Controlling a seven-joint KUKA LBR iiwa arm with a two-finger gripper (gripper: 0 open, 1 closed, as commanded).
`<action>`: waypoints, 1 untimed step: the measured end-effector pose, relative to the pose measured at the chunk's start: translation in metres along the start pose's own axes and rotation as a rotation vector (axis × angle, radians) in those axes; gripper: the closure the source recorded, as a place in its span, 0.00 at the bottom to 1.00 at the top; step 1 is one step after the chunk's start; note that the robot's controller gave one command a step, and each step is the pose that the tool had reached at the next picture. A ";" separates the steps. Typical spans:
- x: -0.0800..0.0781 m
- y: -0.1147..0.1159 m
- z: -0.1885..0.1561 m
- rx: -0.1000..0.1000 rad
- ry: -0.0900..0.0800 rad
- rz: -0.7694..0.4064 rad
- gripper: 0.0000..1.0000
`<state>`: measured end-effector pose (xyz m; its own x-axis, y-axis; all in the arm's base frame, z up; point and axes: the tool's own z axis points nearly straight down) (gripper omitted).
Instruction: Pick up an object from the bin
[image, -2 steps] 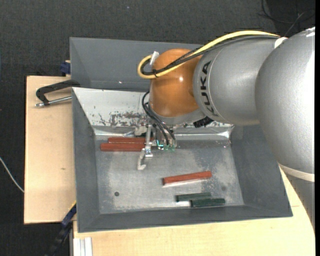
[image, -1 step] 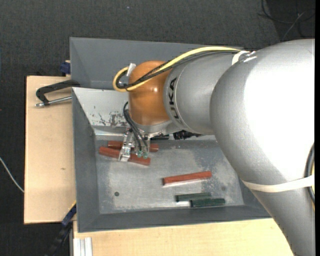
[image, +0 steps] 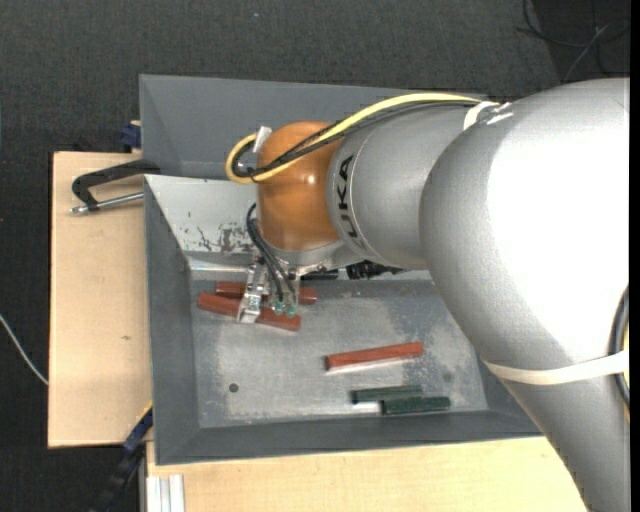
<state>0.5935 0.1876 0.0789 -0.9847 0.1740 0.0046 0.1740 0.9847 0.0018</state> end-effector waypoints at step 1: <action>0.033 0.011 -0.161 -0.002 -0.009 0.051 1.00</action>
Offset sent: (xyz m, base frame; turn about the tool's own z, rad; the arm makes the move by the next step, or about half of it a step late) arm 0.0000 0.0000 0.0000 0.0000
